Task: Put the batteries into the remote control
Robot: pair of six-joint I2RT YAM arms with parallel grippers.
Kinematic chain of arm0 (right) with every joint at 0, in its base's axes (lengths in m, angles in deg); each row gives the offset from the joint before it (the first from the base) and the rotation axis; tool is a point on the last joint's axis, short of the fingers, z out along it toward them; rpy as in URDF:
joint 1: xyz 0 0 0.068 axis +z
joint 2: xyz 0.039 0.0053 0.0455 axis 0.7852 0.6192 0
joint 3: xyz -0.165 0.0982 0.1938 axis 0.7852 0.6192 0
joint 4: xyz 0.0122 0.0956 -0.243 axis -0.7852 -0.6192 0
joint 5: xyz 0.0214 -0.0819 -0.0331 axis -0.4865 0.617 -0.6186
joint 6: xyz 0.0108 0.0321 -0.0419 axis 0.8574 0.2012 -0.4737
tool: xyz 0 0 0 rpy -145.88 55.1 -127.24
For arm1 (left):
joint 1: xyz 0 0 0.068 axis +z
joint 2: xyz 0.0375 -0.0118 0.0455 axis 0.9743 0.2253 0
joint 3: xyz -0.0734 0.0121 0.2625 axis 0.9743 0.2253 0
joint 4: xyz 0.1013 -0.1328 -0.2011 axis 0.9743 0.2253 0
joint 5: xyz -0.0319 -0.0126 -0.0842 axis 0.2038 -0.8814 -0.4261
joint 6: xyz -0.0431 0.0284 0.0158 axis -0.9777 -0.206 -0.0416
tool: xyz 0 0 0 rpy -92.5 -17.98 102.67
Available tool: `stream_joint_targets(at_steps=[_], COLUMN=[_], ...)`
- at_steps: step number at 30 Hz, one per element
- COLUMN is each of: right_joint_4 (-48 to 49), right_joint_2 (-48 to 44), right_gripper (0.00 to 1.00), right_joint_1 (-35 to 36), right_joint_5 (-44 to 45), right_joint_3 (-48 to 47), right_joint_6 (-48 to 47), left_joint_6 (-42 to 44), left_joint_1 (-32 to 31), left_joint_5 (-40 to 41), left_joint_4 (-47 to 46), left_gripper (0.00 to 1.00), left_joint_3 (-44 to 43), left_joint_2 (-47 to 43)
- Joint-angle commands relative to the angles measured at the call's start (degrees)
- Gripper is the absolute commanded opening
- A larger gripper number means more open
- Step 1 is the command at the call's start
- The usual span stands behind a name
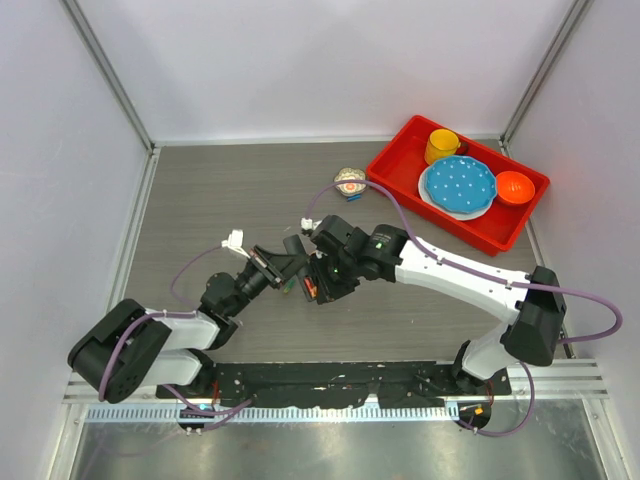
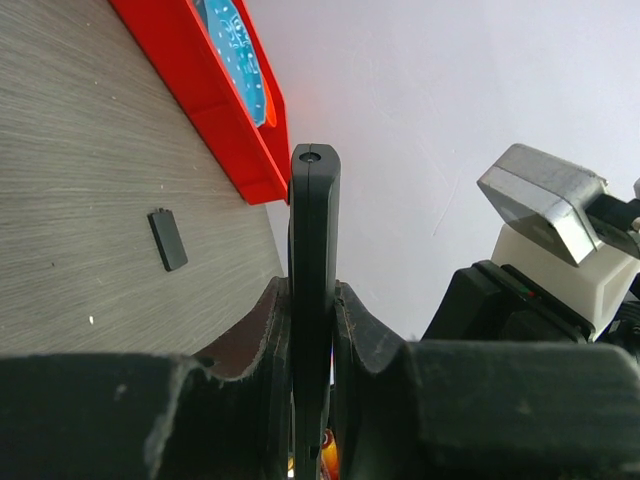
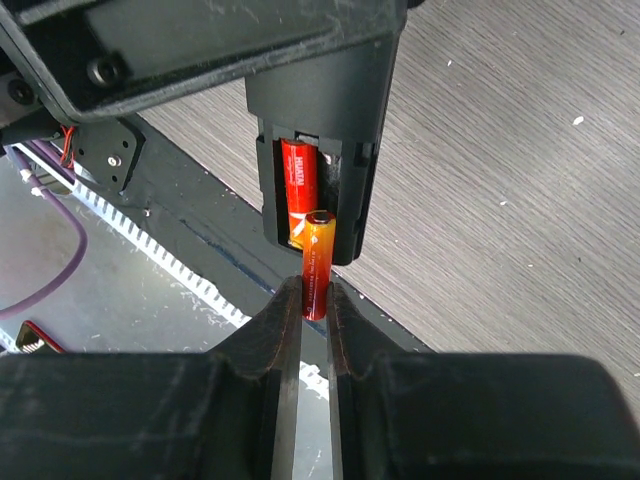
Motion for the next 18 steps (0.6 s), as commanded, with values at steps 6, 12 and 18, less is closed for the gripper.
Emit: stream_joint_targets(at_steps=[6,12,18], right_joint_4=[-0.97,-1.59,-1.85], right_joint_2=[1.30,2.09,2.62], right_gripper=[0.01,0.01,0.01], right_joint_1=[-0.38,-1.25,-1.96], right_joint_5=[-0.09,-0.96,-1.32], right_joint_3=[-3.36,-3.89,-3.80], right_joint_6=[-1.41,-1.94,-2.29], left_joint_6=[0.06,0.24,0.50], left_joint_1=[-1.65,-2.26,-2.70], left_joint_5=[0.12,0.47,0.82], left_joint_4=[-13.06,-12.97,-13.06], left_gripper=[0.00,0.00,0.00], left_joint_3=[0.37,0.46,0.72], left_joint_2=[-1.97,-2.50,-3.03])
